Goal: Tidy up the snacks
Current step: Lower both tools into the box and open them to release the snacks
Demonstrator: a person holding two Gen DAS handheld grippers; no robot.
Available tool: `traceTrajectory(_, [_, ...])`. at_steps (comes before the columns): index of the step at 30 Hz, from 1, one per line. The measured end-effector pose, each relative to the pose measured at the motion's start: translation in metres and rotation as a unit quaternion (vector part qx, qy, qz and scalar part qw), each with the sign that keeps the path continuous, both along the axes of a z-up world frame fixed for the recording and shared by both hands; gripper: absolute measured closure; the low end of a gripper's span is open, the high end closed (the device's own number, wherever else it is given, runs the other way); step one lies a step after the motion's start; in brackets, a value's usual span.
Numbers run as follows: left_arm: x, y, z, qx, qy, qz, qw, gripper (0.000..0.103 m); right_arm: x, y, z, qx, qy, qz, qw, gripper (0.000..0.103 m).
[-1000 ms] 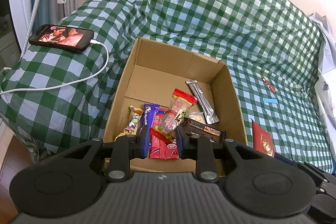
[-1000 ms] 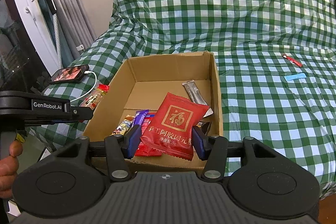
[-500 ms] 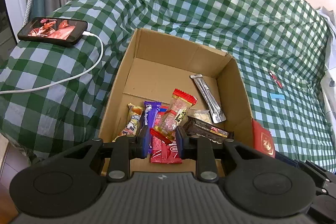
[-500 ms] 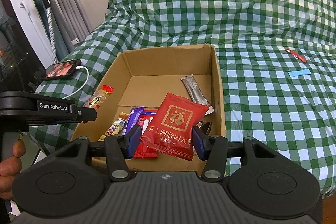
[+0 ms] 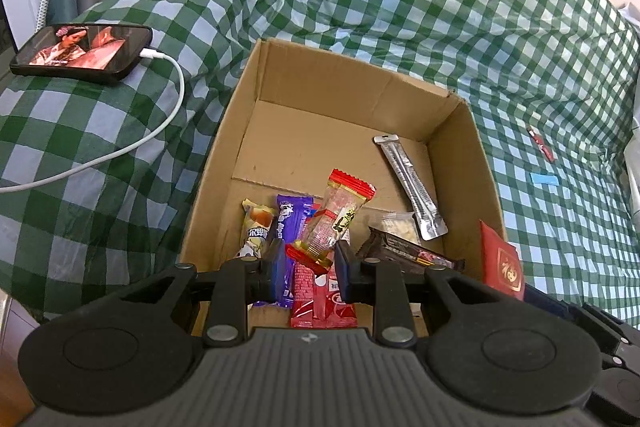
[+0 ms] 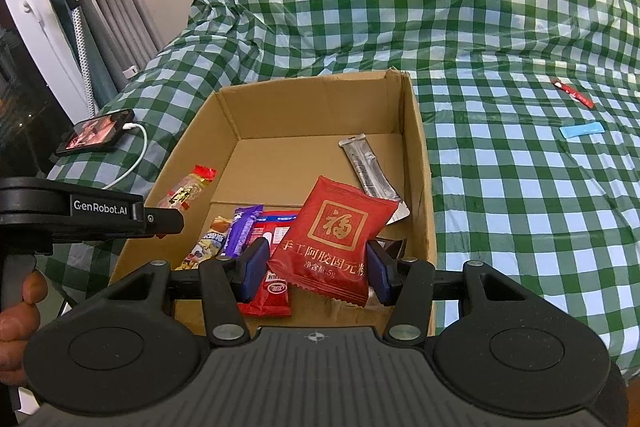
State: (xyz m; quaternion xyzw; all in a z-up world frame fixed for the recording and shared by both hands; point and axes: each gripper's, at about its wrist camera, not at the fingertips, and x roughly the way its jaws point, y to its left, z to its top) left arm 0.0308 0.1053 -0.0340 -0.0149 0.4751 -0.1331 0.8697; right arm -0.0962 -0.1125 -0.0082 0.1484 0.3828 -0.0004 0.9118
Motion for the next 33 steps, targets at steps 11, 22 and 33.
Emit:
traceTrajectory(11, [0.021,-0.009,-0.020,0.014,0.018,-0.002,0.9997,0.074,0.024,-0.006,-0.015,0.005,0.012,-0.002,1.000,0.049])
traceTrajectory(22, [0.039,-0.013,-0.037,0.038,0.040,-0.013,0.9984,0.026,0.044,-0.010,-0.029,0.014,0.024,0.000,1.000,0.042])
traceTrajectory(33, [0.006,0.003,-0.027,0.055,0.037,-0.005,0.9978,0.000,0.025,-0.010,-0.025,0.030,0.059,-0.019,0.998,0.011])
